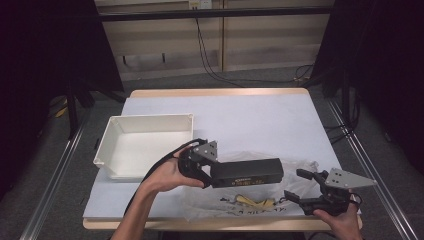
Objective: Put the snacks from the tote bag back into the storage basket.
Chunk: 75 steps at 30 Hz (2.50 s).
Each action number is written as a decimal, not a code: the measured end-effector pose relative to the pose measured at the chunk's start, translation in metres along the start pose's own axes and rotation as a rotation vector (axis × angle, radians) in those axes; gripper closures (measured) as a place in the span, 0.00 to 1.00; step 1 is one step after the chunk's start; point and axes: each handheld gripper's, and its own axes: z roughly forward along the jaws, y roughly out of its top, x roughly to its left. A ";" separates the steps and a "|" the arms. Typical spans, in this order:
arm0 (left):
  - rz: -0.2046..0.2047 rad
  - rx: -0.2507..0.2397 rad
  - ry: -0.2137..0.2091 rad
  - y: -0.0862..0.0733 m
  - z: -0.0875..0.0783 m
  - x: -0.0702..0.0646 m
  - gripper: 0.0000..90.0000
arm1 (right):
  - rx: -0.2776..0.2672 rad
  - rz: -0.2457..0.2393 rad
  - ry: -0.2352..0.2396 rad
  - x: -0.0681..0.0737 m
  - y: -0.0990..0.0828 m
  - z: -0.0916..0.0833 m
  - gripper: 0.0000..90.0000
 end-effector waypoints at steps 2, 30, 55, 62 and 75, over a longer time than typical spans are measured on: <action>0.000 -0.007 0.007 0.000 -0.004 0.000 0.48 | 0.001 0.001 -0.001 0.000 0.000 0.000 0.18; -0.042 -0.094 0.106 -0.016 -0.053 0.009 0.48 | 0.013 0.000 0.006 0.000 -0.001 0.002 0.18; -0.112 -0.132 0.237 -0.045 -0.101 0.020 0.48 | 0.017 0.004 0.003 -0.001 -0.001 0.002 0.17; -0.151 -0.122 0.253 -0.052 -0.113 0.027 0.48 | 0.021 0.003 0.002 -0.001 -0.001 0.004 0.17; -0.175 -0.115 0.299 -0.063 -0.146 0.039 0.48 | 0.027 0.006 0.004 -0.001 -0.001 0.005 0.17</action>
